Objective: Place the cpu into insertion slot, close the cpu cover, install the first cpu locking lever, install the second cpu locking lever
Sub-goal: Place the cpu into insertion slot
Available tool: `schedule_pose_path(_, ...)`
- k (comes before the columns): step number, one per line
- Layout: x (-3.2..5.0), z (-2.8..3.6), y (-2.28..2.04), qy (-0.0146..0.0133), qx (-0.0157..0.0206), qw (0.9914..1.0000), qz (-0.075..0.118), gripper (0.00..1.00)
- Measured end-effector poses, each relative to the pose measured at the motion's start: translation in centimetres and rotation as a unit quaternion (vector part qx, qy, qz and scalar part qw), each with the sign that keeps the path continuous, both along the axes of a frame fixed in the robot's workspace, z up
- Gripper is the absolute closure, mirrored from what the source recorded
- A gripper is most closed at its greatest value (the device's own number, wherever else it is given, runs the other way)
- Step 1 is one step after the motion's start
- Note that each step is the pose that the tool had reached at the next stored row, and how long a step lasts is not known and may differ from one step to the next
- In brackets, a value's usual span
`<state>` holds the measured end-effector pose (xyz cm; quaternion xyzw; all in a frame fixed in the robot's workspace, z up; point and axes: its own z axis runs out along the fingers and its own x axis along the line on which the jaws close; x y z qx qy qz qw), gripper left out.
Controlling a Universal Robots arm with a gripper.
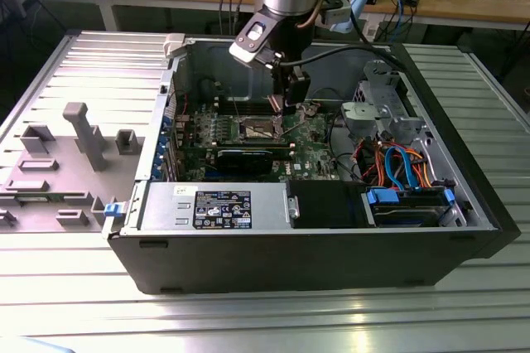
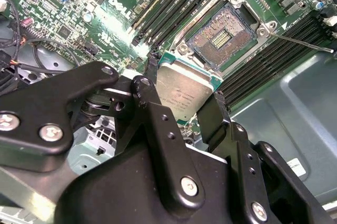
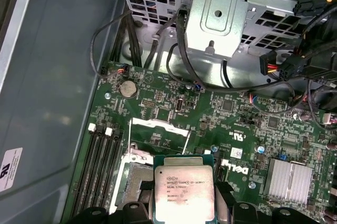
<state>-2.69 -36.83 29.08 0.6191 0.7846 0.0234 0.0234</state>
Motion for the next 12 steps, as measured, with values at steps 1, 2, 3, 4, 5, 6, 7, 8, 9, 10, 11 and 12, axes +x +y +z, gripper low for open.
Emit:
schedule_pose_path(1,0.0,0.0,0.0,0.0,0.0,1.0,-0.001,0.45)
schedule_pose_path(2,0.0,-0.01,0.0,0.0,0.0,1.0,-0.002,0.45)
schedule_pose_path(3,0.0,-0.01,0.0,0.0,0.0,1.0,-0.003,0.45)
schedule_pose_path(4,0.0,-0.02,0.0,0.0,0.0,0.99999,-0.004,0.45)
schedule_pose_path(5,0.0,-0.02,0.0,0.0,0.0,0.99999,-0.005,0.45)
schedule_pose_path(6,0.0,-0.02,0.0,0.0,0.0,0.99998,-0.006,0.45)
schedule_pose_path(7,0.0,-0.02,0.0,0.0,0.0,0.99998,-0.007,0.45)
schedule_pose_path(8,0.0,-0.03,0.0,0.0,0.0,0.99997,-0.007,0.45)
schedule_pose_path(9,0.0,-0.03,0.0,0.0,0.0,0.99996,-0.008,0.45)
schedule_pose_path(10,0.0,-0.03,0.0,0.0,0.0,0.99996,-0.009,0.45)
schedule_pose_path(11,0.0,-0.04,0.0,0.0,0.0,0.99995,-0.01,0.45)
schedule_pose_path(12,0.0,-0.04,0.0,0.0,0.0,0.99994,-0.011,0.45)
